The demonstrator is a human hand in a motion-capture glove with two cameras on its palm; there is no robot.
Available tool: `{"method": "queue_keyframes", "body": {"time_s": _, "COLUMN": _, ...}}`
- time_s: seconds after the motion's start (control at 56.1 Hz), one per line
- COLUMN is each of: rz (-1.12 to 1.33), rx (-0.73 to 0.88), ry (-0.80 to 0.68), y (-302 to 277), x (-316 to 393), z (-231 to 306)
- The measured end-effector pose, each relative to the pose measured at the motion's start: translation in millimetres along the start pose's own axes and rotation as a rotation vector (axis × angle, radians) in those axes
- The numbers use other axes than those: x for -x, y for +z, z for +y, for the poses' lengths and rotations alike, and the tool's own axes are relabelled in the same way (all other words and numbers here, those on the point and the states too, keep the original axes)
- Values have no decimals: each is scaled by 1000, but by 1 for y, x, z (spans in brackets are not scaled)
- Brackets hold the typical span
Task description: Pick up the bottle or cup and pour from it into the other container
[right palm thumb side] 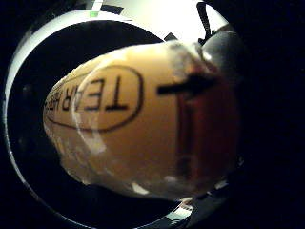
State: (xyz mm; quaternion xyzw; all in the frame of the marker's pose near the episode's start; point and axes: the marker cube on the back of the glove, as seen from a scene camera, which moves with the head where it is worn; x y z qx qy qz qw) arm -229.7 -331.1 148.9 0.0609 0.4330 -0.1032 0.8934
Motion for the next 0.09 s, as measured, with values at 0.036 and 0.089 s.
{"method": "queue_keyframes", "body": {"time_s": 0.036, "rz": -13, "rx": -9, "ry": 14, "y": -1, "x": -2, "z": 2}}
{"method": "queue_keyframes", "body": {"time_s": 0.089, "rz": -27, "rx": -21, "ry": 35, "y": -6, "x": -1, "z": 8}}
